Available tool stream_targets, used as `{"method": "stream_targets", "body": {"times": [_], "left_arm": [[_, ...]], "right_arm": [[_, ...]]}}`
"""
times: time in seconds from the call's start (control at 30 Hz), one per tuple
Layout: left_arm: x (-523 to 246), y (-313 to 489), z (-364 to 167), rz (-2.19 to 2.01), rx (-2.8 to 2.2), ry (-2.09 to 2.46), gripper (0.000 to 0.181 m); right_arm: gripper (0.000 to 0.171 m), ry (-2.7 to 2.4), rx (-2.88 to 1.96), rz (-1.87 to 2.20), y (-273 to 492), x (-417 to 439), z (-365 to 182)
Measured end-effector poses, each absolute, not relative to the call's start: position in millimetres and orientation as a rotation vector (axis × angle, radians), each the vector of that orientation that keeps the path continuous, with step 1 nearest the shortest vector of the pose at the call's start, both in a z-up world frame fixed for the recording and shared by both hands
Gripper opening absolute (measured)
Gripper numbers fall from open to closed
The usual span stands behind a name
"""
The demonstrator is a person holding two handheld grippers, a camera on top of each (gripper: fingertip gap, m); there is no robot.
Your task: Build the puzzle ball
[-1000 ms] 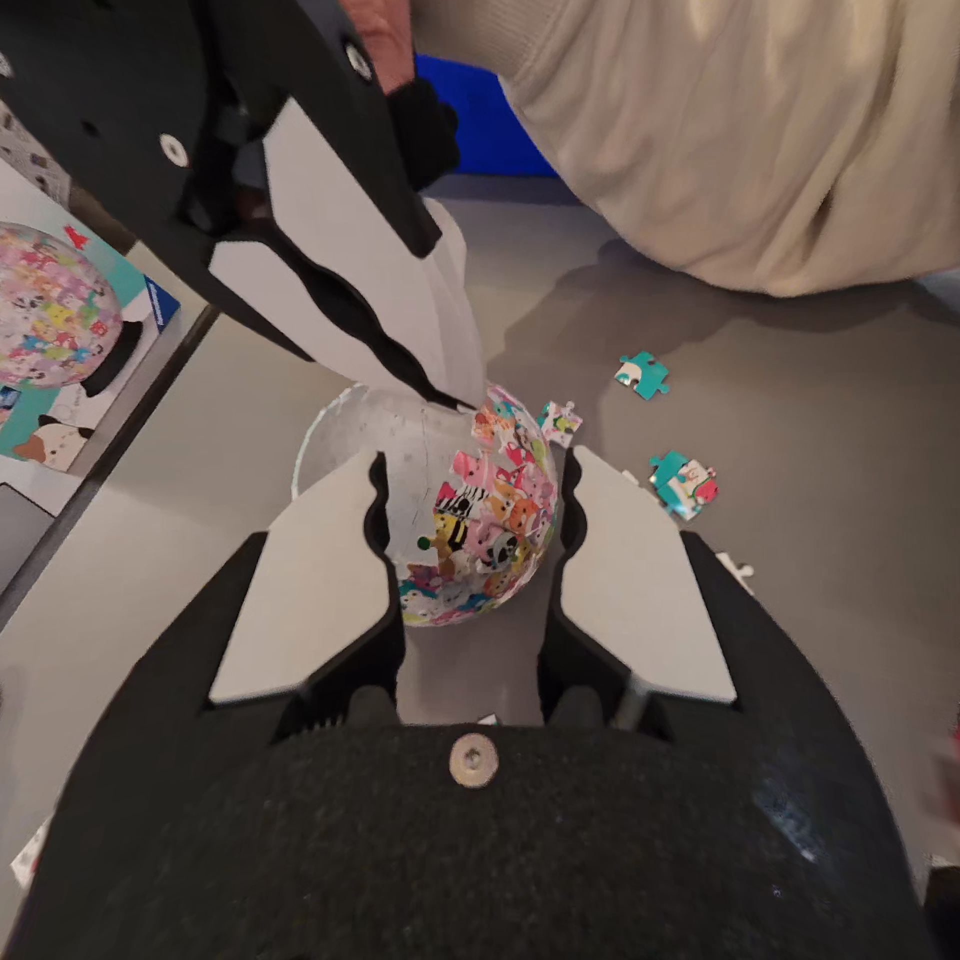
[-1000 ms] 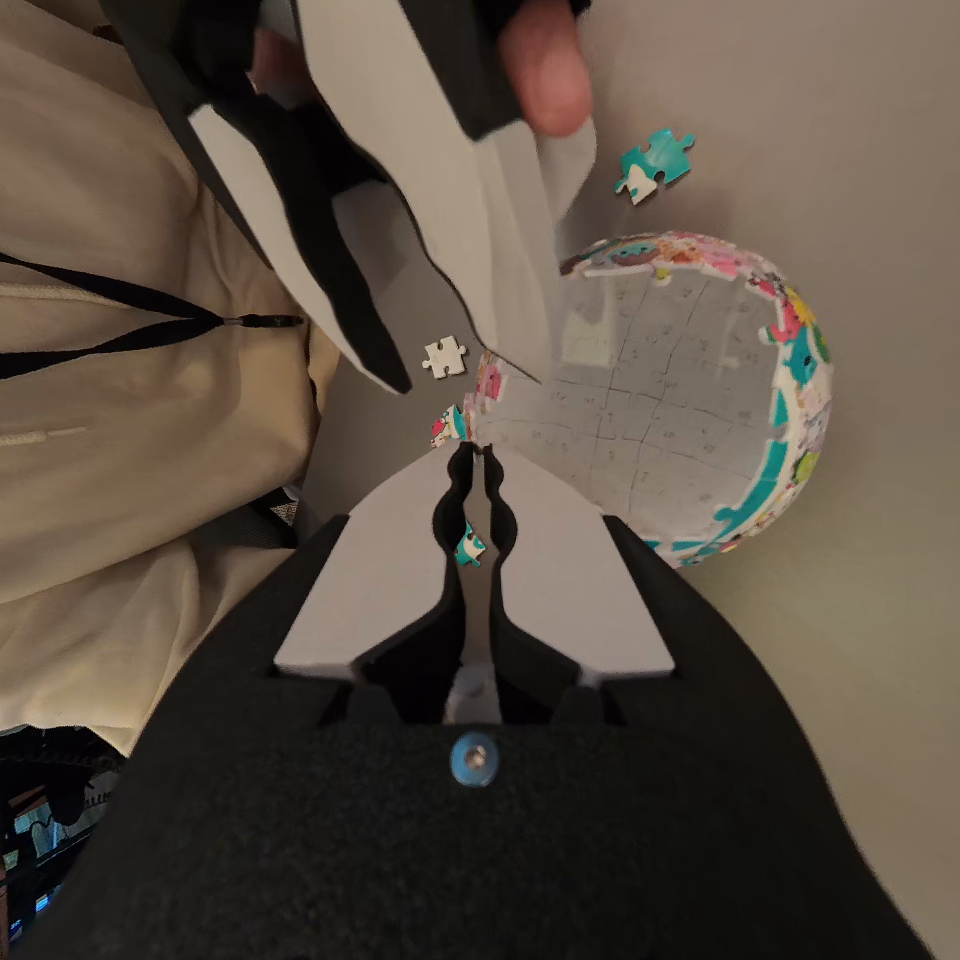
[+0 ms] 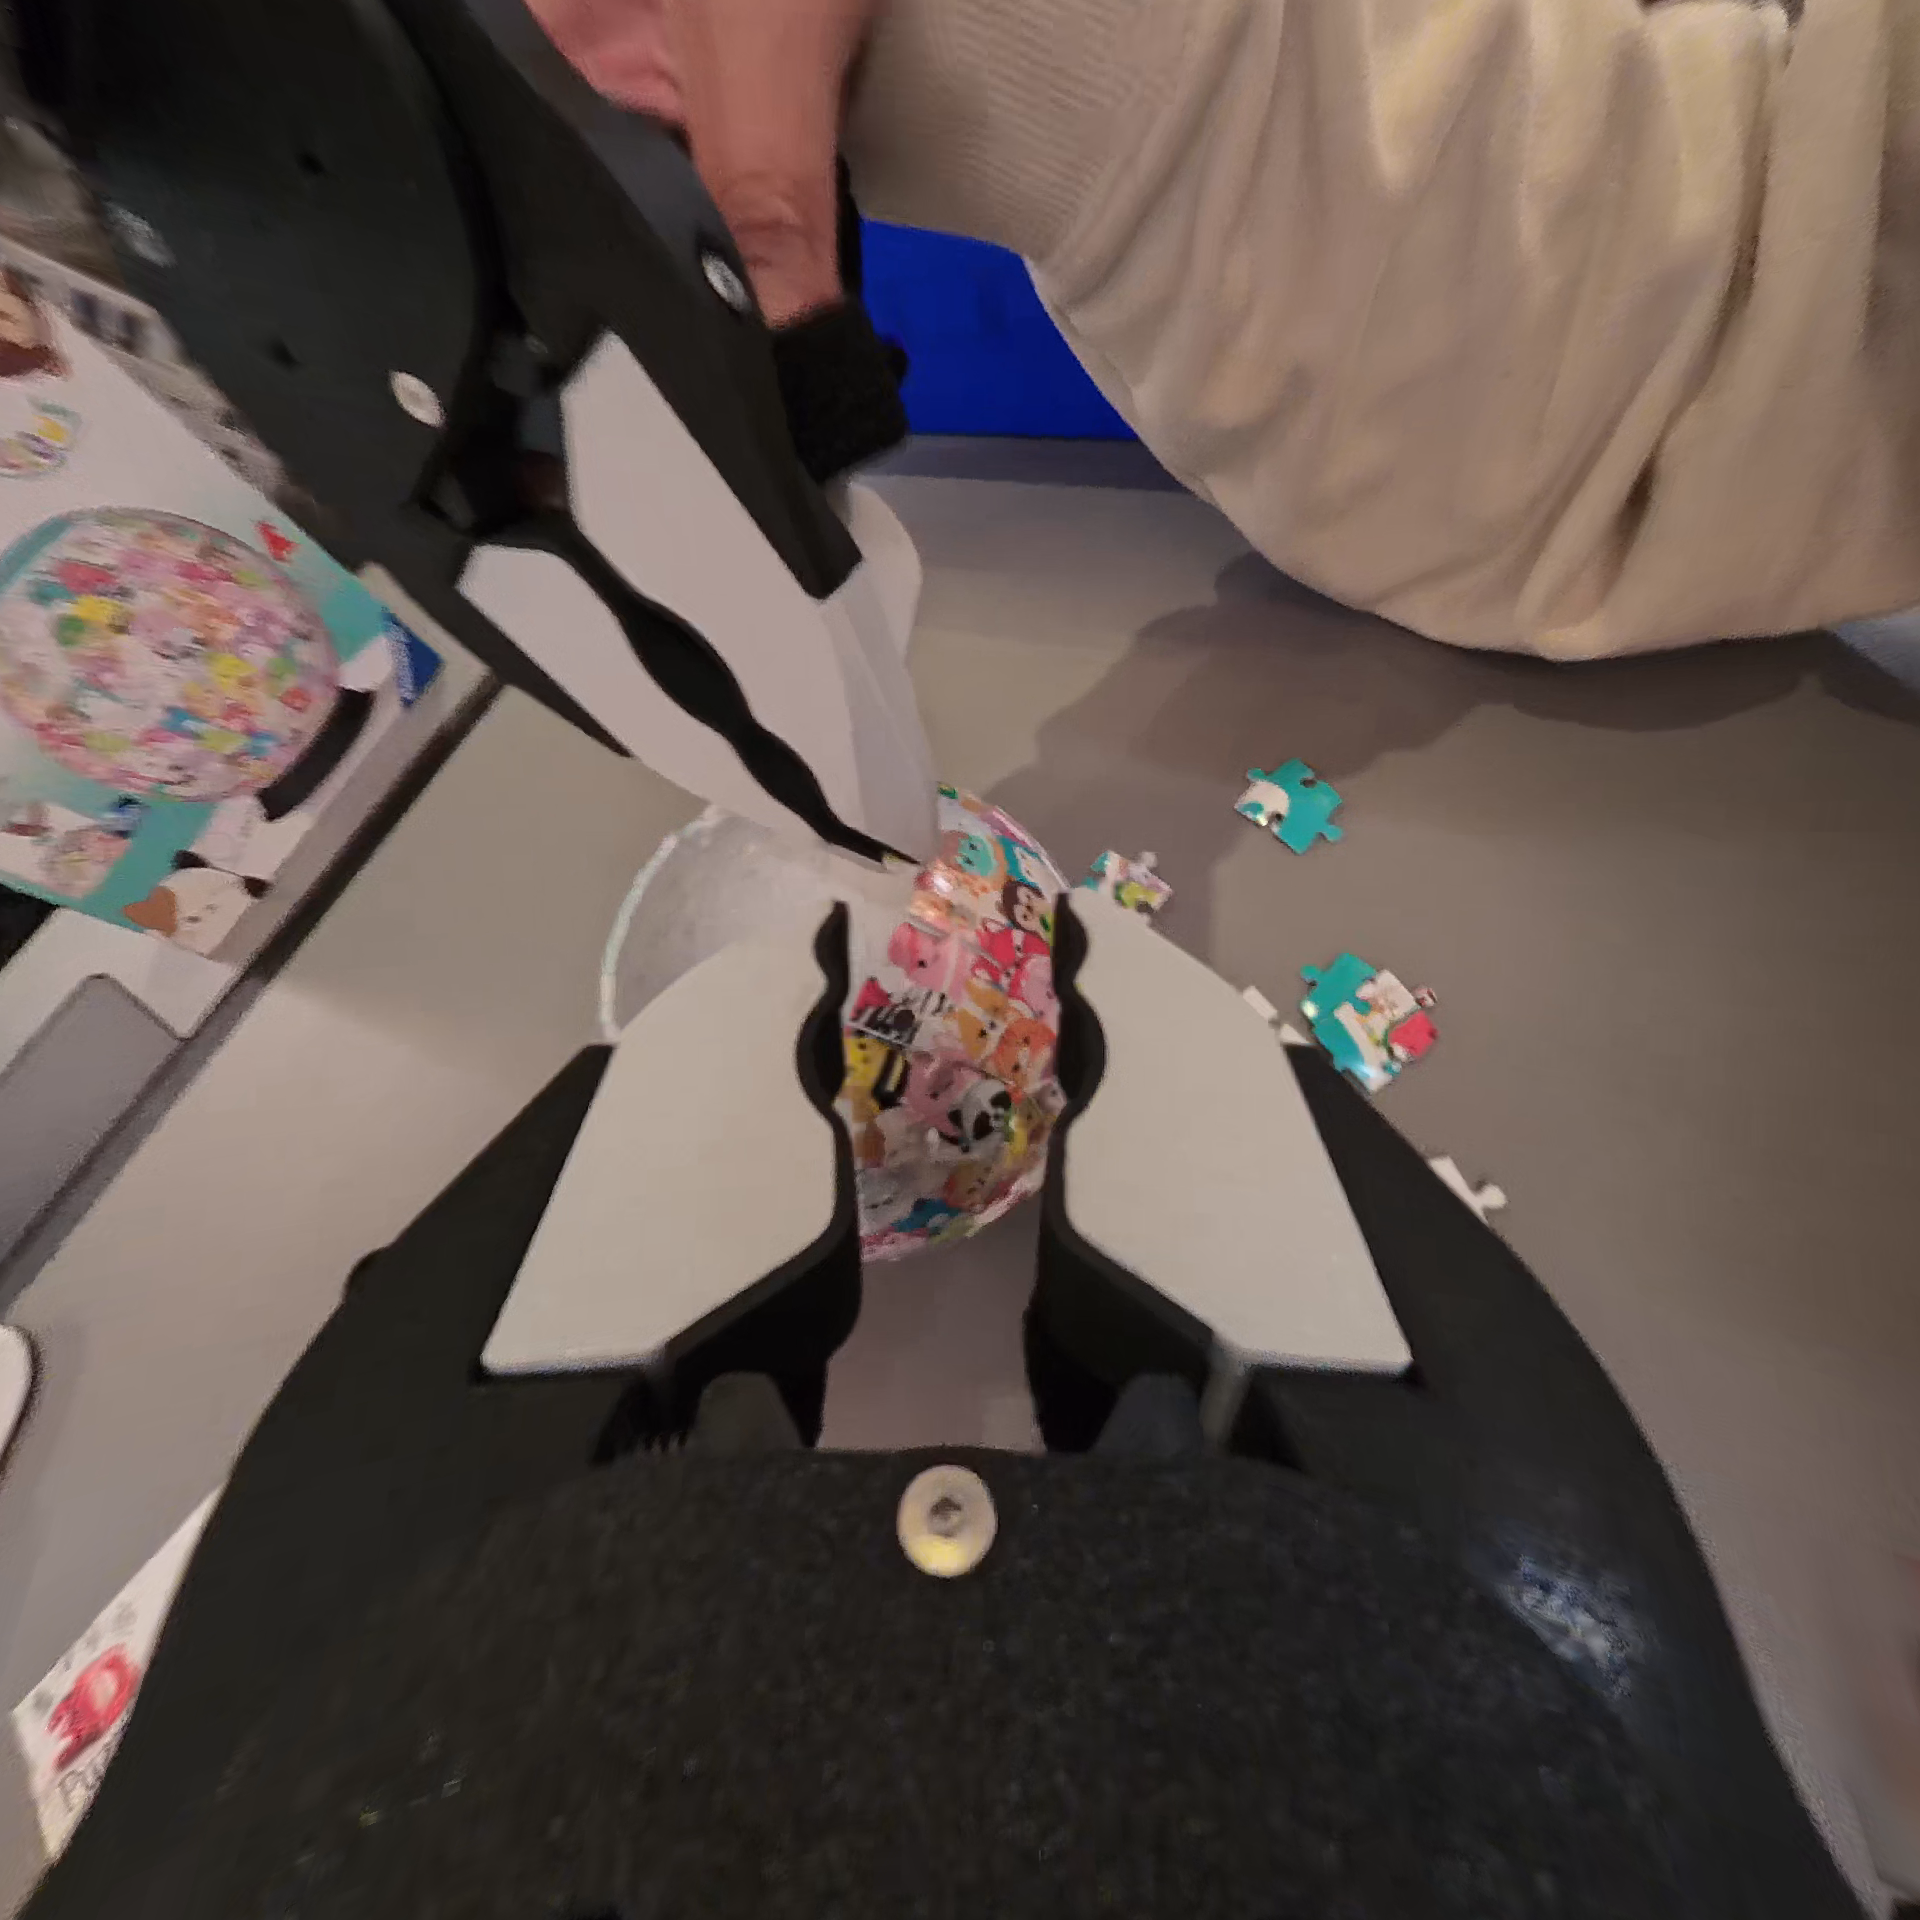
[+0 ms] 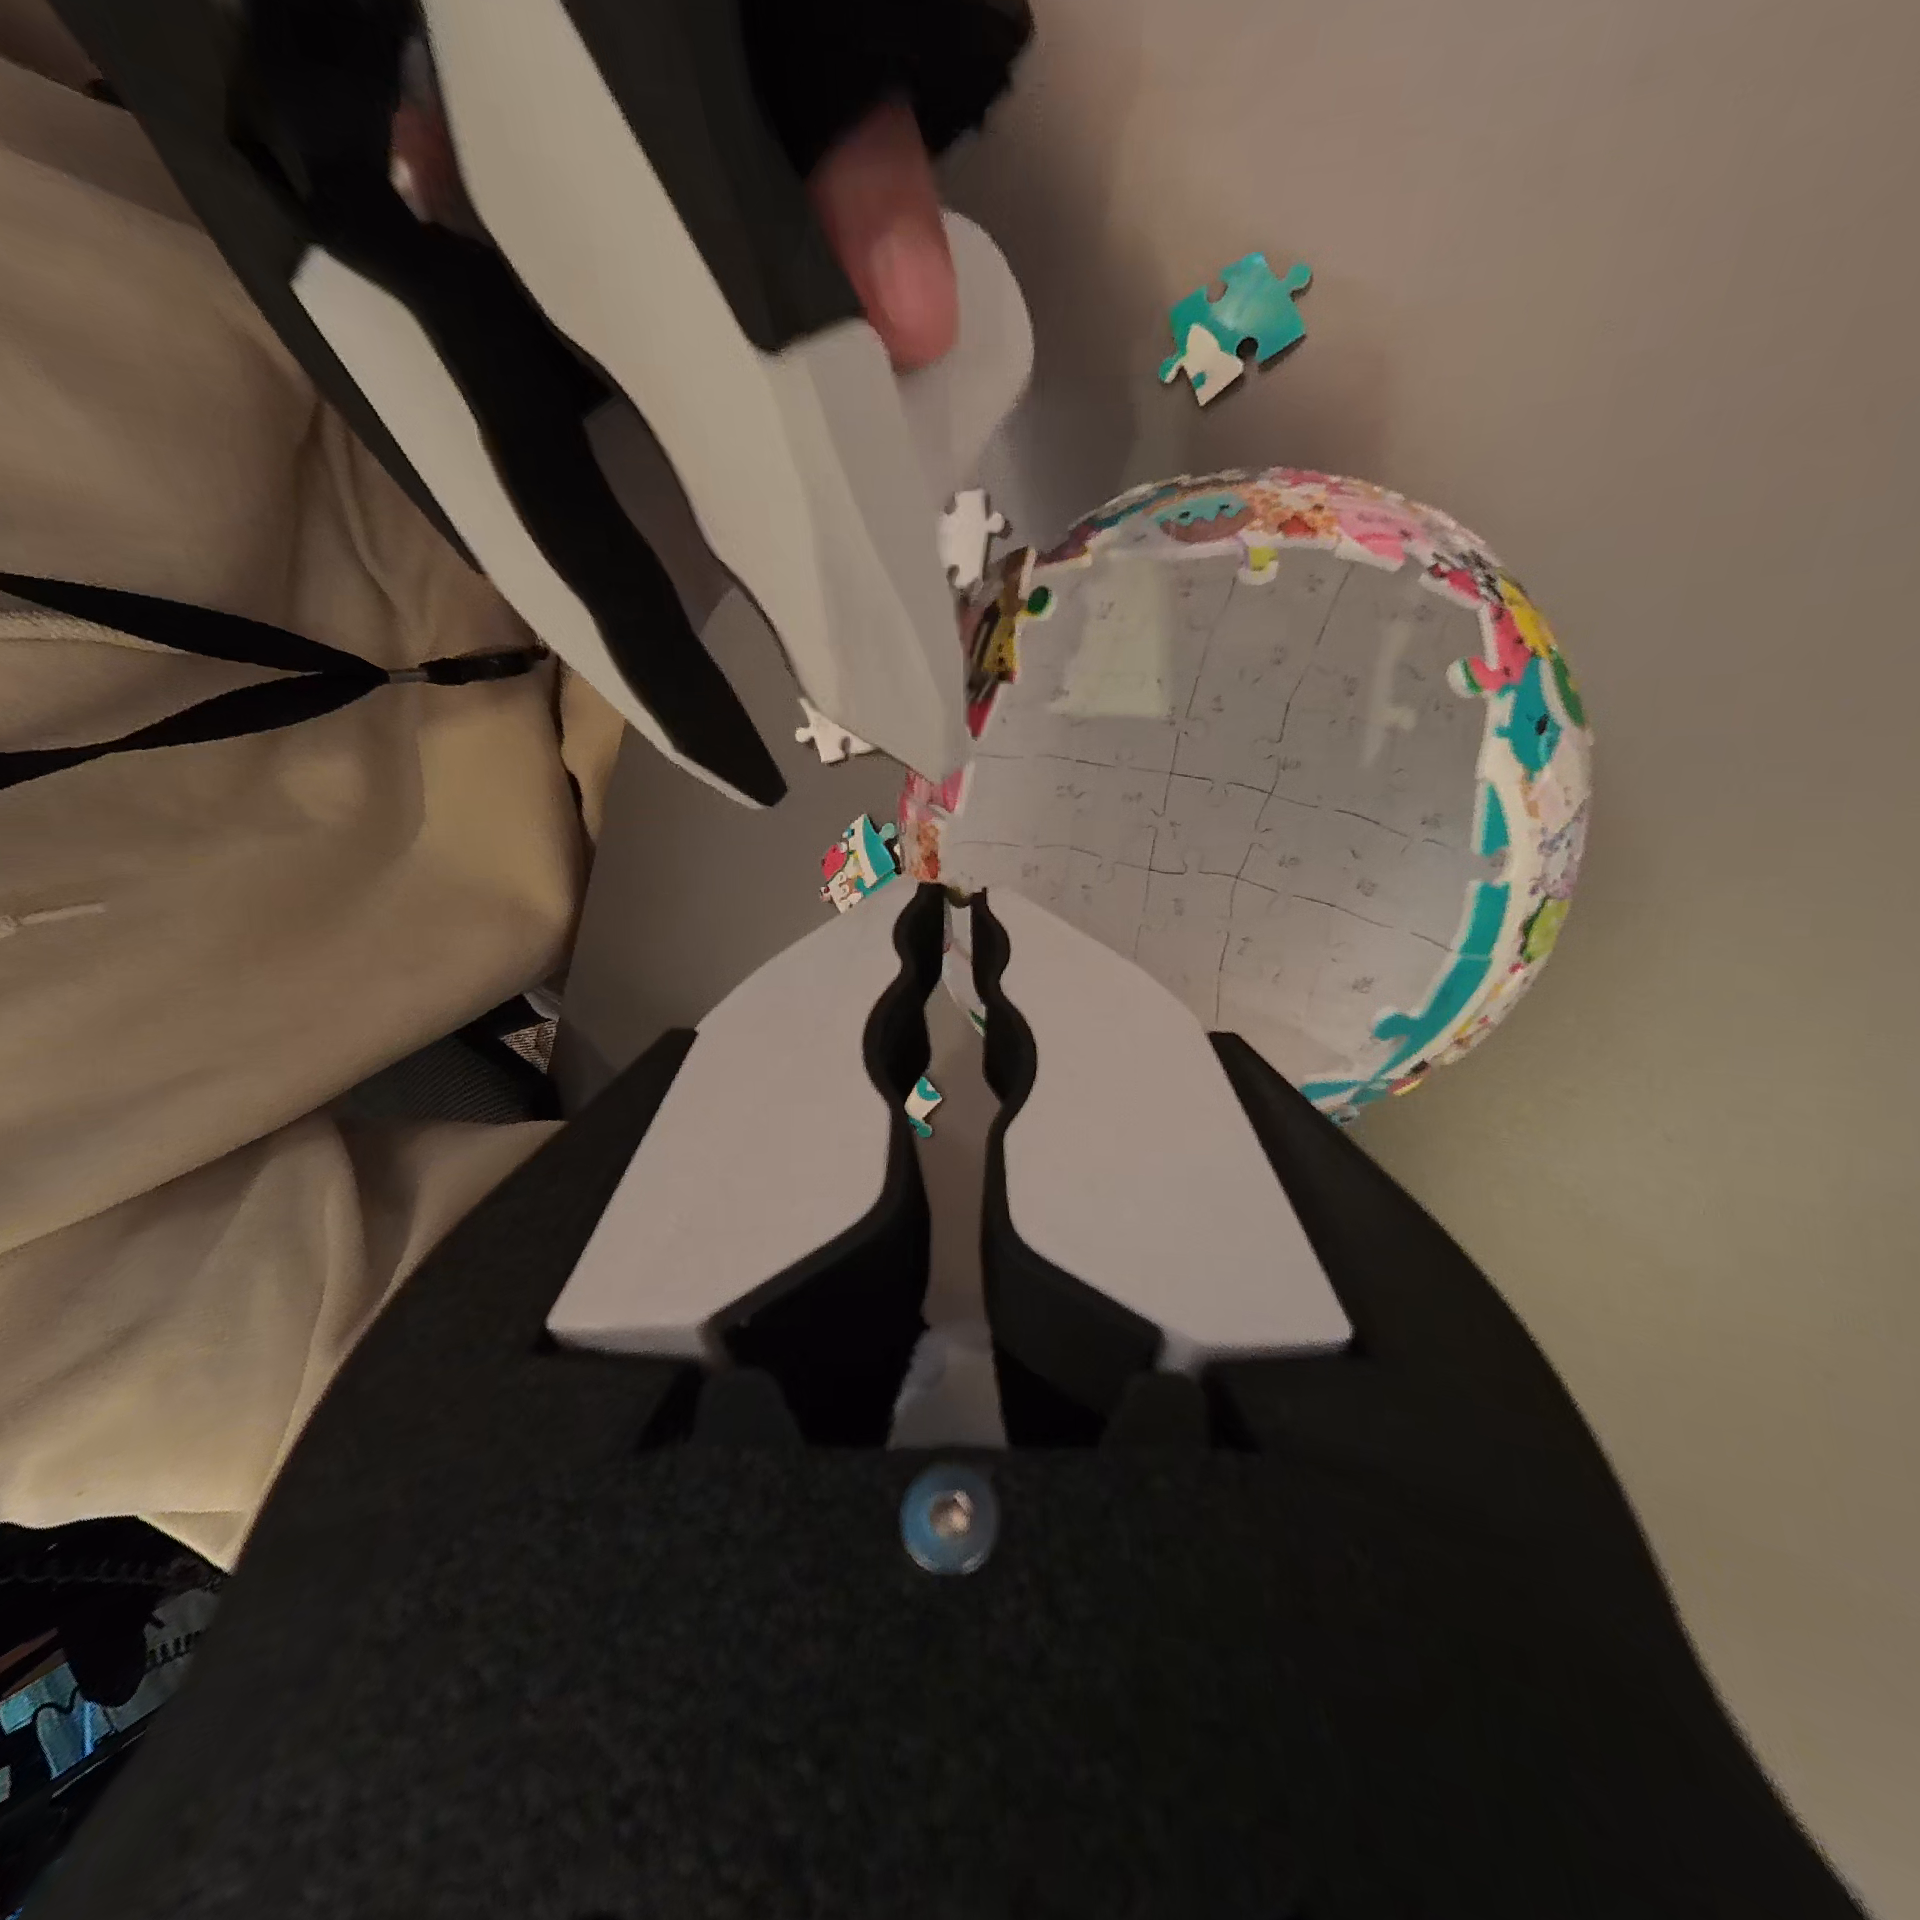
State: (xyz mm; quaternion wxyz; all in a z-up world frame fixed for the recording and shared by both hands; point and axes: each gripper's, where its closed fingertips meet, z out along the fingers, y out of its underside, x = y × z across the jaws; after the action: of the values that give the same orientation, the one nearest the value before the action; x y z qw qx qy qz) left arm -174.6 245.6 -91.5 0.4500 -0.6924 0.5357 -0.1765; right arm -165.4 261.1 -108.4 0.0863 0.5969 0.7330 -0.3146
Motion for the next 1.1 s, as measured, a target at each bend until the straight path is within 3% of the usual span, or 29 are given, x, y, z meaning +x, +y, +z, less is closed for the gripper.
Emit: {"method": "stream_targets", "body": {"times": [0.07,0.1,0.37,0.93,1.1], "left_arm": [[-178,246,-81,-0.412,-1.681,1.241,0.005],[-176,244,-78,-0.419,-1.669,1.206,0.0],[-161,235,-103,-0.149,-1.657,1.179,0.0],[-162,242,-115,-0.148,-1.713,1.171,0.0],[-163,242,-115,-0.153,-1.712,1.167,0.0]], "right_arm": [[0.005,2.185,1.778,-0.937,261,-165,-108],[0.005,2.189,1.778,-0.936,261,-165,-108],[0.005,2.2,1.772,-0.932,261,-165,-108],[0.006,2.236,1.755,-0.943,261,-165,-109],[0.022,2.272,1.686,-1.021,255,-167,-103]]}}
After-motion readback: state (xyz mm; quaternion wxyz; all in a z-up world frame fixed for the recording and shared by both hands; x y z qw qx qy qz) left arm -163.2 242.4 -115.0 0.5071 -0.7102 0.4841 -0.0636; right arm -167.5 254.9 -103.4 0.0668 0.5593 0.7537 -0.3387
